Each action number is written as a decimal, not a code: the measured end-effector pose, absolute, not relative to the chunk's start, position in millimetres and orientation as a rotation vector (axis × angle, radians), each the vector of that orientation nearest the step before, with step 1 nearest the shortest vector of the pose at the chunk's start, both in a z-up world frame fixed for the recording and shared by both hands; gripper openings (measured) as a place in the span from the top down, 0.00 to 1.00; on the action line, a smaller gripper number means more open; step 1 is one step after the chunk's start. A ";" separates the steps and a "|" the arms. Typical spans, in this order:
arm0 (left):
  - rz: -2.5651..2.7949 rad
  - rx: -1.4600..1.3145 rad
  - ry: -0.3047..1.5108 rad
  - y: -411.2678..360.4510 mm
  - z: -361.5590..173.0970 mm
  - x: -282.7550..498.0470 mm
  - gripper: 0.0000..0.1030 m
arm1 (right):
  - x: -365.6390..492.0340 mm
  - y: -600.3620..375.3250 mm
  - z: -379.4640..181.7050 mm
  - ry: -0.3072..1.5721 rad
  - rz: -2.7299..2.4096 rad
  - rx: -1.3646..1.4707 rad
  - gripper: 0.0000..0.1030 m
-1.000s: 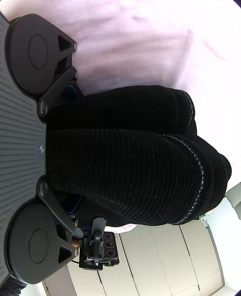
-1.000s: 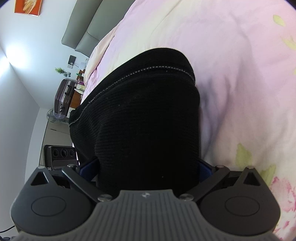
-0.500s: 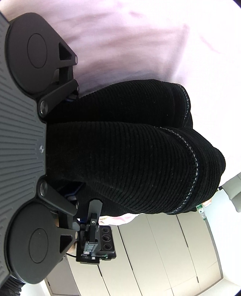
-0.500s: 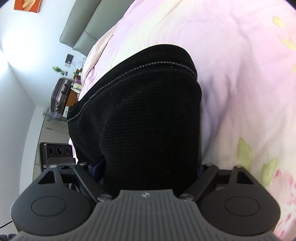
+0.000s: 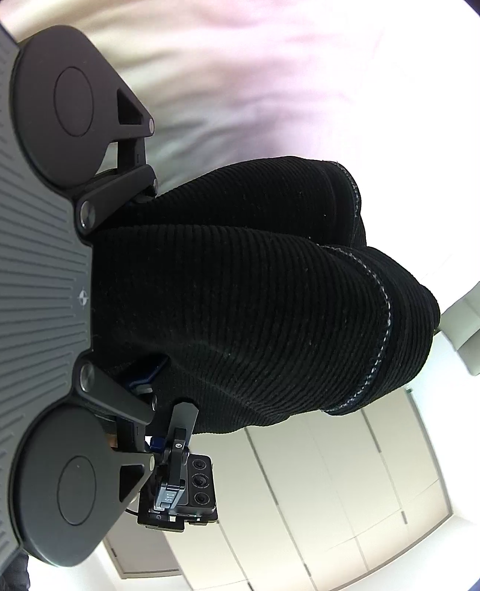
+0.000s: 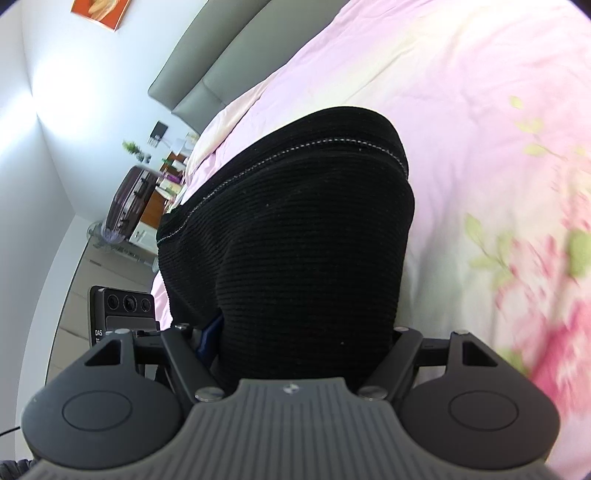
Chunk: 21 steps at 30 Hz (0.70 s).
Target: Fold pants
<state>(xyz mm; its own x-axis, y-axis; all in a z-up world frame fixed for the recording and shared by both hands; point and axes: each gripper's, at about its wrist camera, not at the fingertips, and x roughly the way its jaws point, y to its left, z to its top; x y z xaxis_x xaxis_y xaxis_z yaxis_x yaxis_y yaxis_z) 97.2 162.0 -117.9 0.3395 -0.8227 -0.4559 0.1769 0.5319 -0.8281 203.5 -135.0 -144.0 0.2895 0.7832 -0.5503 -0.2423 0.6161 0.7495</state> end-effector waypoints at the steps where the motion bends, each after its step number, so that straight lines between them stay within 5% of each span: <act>1: -0.745 -0.753 1.024 160.0 -117.1 99.8 0.20 | 197.9 -141.4 -140.7 1.062 0.736 0.614 0.32; 13: -0.866 -0.593 0.998 140.7 -111.4 112.3 0.20 | 184.6 -283.5 -92.8 0.883 0.648 0.707 0.32; 21: -0.983 -0.547 1.083 3.5 -115.4 212.5 0.20 | 208.6 -411.3 -98.6 0.841 0.502 0.764 0.32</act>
